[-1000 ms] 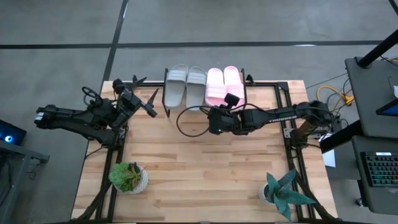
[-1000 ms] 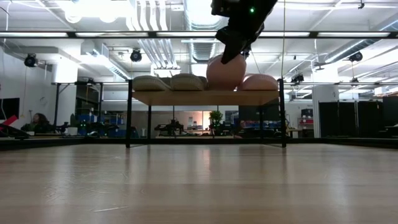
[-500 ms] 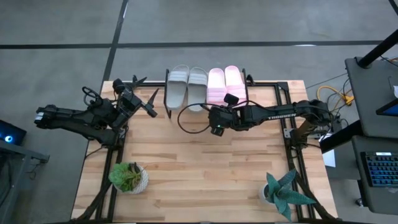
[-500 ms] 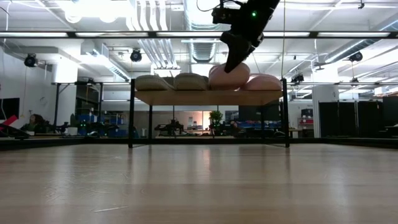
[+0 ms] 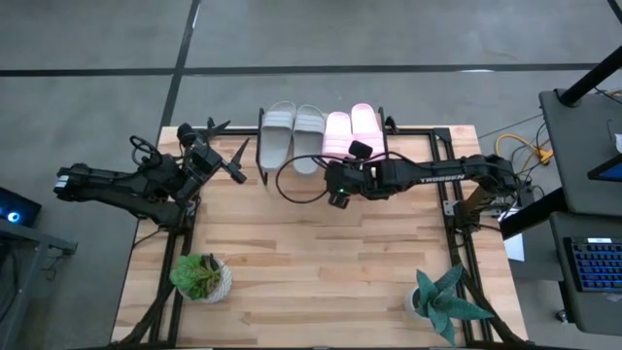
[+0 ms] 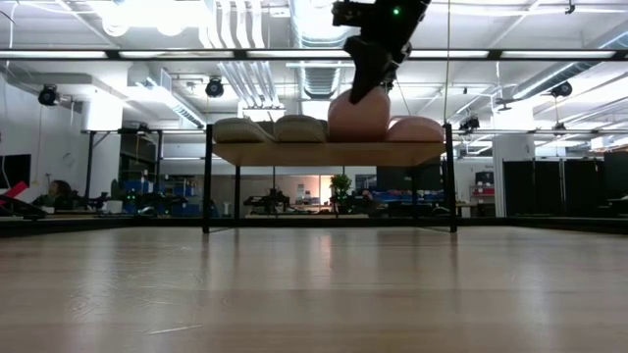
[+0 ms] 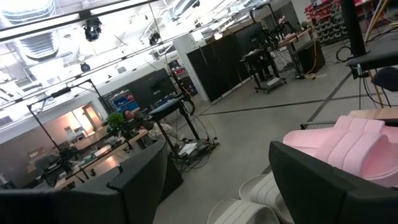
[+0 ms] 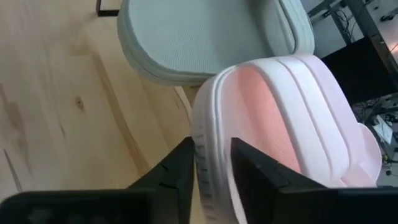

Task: Pick and place slides into the shelf
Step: Put the pink slide on the shelf, then return to Home Position

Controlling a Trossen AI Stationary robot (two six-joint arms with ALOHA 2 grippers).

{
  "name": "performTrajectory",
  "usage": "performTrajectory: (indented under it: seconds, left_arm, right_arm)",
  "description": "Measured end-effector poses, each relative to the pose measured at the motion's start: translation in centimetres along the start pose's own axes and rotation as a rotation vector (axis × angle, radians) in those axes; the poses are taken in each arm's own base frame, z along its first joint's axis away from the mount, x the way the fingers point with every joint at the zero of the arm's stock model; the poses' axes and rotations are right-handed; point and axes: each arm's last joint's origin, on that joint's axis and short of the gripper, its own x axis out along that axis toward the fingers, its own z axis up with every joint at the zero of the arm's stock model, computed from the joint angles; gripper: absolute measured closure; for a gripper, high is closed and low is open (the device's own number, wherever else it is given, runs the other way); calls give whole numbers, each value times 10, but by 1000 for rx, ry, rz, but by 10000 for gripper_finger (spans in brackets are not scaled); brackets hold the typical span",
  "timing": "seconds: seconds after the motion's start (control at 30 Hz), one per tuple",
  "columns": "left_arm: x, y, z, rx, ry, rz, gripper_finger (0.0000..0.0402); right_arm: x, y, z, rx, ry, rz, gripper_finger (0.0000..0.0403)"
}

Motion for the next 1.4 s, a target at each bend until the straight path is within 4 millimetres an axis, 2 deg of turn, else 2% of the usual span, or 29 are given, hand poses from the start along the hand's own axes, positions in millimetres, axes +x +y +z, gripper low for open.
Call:
performTrajectory:
  seconds: [0.23,0.4,0.7,0.9,1.13,1.27,1.4]
  left_arm:
    - [0,0,0,-1,0,-1,136]
    - [0,0,0,-1,0,-1,136]
    - [0,0,0,-2,0,-1,136]
    - [1,-2,0,-5,2,-3,136]
    - [1,-13,-8,19,30,-102,145]
    - [-6,-10,-10,-83,-26,-320,183]
    - [-20,-2,-12,-203,-82,-645,240]
  right_arm:
    - [-1,-1,-2,-21,28,9,242]
    - [-2,2,-2,-18,38,131,197]
    - [-9,-5,7,-47,6,122,159]
    - [-26,-15,24,-67,-71,125,162]
    - [-46,-26,34,-21,-195,135,199]
    - [-66,-37,33,-9,-317,165,225]
    - [-75,-35,23,-24,-380,316,247]
